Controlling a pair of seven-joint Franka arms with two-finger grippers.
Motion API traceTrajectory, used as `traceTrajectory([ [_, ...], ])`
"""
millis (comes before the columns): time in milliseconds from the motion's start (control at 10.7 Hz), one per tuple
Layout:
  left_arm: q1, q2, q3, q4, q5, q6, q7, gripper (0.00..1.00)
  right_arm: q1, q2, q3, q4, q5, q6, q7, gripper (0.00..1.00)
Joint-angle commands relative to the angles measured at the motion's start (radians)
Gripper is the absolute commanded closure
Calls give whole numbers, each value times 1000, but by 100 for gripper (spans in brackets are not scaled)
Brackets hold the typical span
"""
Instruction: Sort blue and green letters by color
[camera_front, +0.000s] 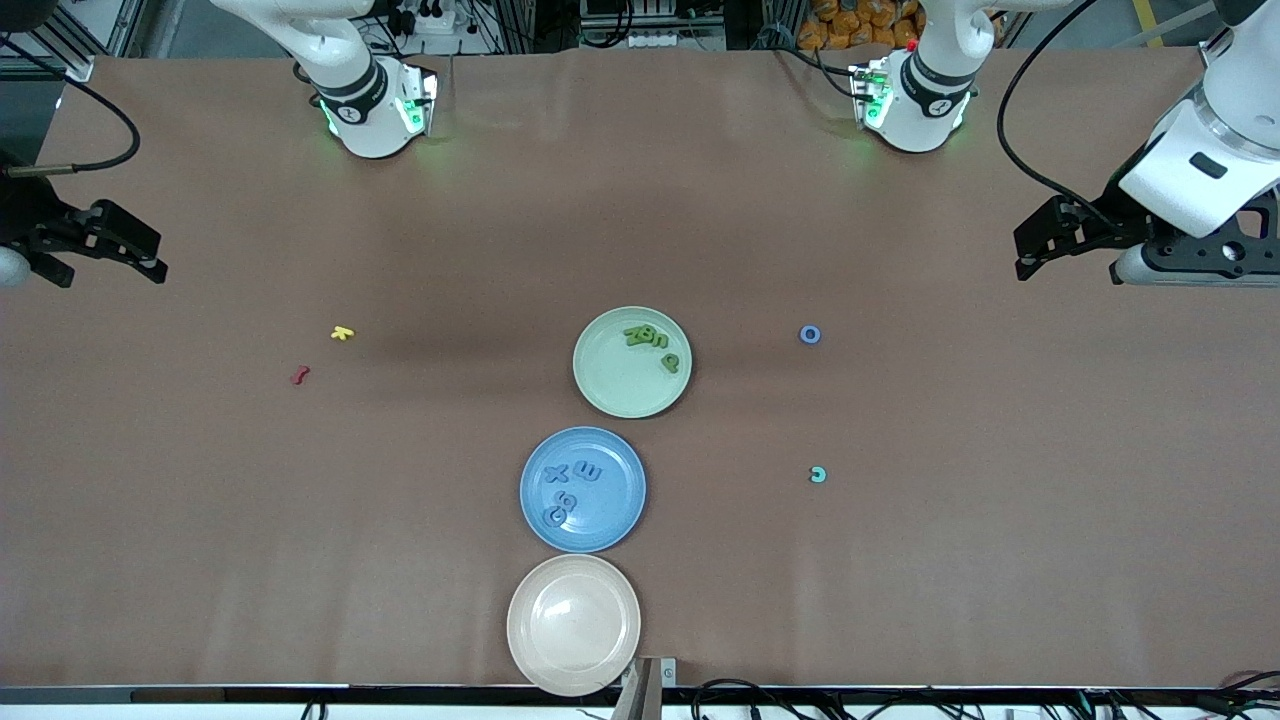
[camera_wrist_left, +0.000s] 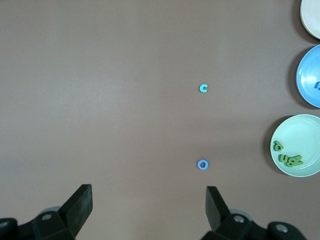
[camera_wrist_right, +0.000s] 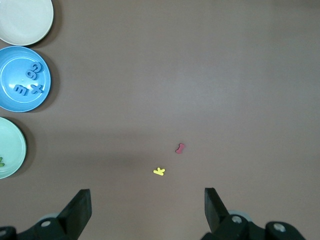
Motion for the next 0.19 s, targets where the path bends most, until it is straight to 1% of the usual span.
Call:
traceTrajectory([
  [0,11,-6,-1,7,-30,-1,16,0,54,-16,-64,-3,2,-10,-32,0],
  [94,11,-6,-1,7,-30,0,16,0,52,-17,-64,-5,2,-10,-36,0],
])
